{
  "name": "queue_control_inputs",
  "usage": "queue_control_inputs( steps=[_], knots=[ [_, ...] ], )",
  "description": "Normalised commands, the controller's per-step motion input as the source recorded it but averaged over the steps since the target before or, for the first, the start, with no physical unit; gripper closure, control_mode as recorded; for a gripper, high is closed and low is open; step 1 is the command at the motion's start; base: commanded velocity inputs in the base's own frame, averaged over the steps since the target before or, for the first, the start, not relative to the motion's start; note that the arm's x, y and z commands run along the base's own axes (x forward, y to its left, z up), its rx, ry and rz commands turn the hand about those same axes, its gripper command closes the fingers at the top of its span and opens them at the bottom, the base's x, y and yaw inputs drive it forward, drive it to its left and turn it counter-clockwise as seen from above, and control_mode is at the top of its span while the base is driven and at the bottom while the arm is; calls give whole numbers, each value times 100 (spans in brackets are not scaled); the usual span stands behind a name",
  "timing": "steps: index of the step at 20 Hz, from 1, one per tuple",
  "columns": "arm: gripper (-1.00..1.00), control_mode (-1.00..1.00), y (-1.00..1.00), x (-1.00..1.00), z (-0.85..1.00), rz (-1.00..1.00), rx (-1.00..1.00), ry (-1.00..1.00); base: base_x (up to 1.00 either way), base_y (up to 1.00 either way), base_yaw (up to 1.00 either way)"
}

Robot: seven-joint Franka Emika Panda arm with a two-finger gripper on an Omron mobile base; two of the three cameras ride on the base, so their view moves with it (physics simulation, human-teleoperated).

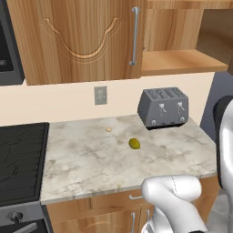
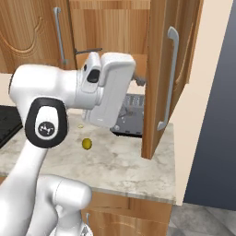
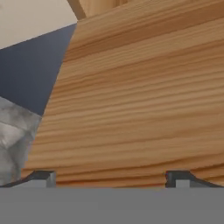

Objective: Pick the pan from the cabinet and place it on the stove. Then turn on the stove burner for the pan.

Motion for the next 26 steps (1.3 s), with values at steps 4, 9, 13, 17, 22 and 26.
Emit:
queue_control_inputs(
  steps=[4, 9, 13, 17, 22, 26],
  knots=[
    [-100, -100, 98, -11, -14, 9, 5, -31, 0, 0, 0],
    [-100, -100, 100, -1, -12, 16, 10, -32, 0, 0, 0],
    [-100, -100, 100, 16, -3, 21, 16, -29, 0, 0, 0],
    [-100, -100, 81, 34, 0, 27, 23, -30, 0, 0, 0],
    [-100, -100, 64, 49, 0, 29, 26, -30, 0, 0, 0],
    [-100, -100, 58, 64, 0, 28, 27, -22, 0, 0, 0]
  ],
)
